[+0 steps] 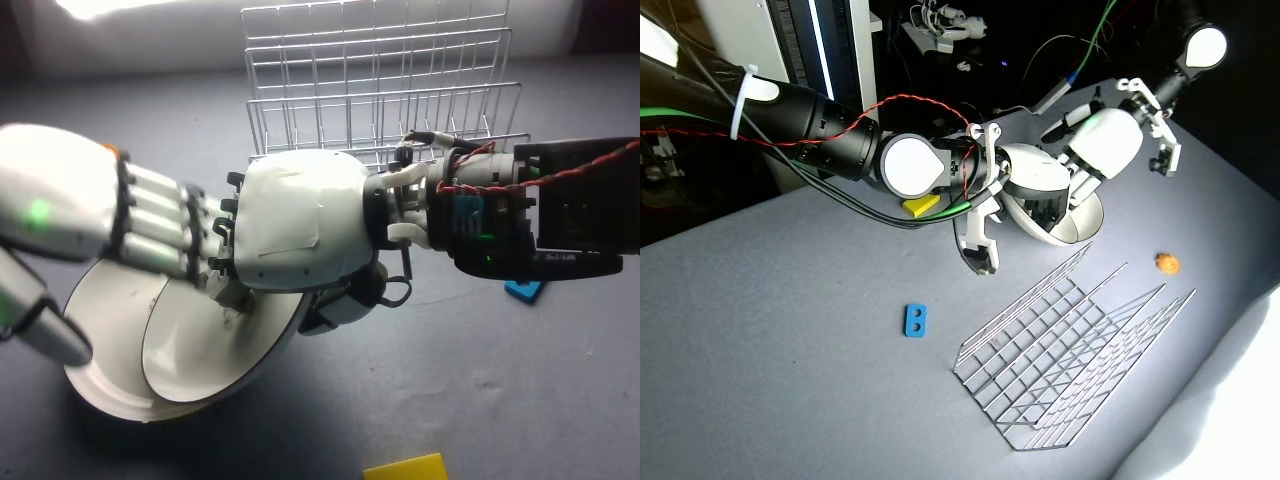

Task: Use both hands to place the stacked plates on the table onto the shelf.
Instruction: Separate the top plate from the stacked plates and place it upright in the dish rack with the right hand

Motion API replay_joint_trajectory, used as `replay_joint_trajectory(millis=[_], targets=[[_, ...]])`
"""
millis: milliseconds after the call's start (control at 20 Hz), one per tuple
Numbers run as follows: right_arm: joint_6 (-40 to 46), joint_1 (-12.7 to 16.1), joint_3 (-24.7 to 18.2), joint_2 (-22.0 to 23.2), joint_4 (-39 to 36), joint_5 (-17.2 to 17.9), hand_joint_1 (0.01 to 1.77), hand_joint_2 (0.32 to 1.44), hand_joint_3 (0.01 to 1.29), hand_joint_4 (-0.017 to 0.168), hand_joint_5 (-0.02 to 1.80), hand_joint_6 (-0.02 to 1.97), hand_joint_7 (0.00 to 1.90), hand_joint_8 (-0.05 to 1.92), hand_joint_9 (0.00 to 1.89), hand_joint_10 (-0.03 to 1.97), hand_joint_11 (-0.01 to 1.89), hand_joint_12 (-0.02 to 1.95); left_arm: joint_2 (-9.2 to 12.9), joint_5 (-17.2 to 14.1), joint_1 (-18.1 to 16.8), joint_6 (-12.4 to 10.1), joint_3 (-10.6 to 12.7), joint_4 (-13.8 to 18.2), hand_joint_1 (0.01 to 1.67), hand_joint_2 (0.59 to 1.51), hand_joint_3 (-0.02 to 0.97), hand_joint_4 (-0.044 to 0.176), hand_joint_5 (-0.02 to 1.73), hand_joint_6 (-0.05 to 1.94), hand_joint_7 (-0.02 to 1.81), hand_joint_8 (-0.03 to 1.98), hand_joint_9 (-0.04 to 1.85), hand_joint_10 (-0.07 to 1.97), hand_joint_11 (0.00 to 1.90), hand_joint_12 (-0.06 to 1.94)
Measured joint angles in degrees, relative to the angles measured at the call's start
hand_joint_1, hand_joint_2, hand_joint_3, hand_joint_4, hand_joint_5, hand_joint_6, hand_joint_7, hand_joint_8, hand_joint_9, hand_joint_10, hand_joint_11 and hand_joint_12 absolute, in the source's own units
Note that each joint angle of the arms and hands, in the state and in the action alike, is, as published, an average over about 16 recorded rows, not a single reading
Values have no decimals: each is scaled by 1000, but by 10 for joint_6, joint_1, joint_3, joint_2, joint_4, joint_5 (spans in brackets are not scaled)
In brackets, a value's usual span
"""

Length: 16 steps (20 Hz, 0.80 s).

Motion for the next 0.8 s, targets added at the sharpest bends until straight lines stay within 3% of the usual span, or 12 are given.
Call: replay_joint_trajectory(millis=[450, 800], targets=[[1, 20, -43, 21, 6, -22, 1147, 941, 12, -8, 893, 671, 1072, 498, 1330, 13, 992, 1012, -2, -18, -44, -39, 86, -16, 20, 1157, 20, 3, 17, 5, 18, -5, 21, 12, 16, 4], [2, 48, -103, 57, 21, -53, 1182, 947, 12, -2, 963, 741, 1135, 591, 1364, 12, 981, 1023, -1, -29, -55, -54, 127, -9, 22, 1155, 20, 3, 21, 5, 17, -5, 21, 12, 16, 3]])
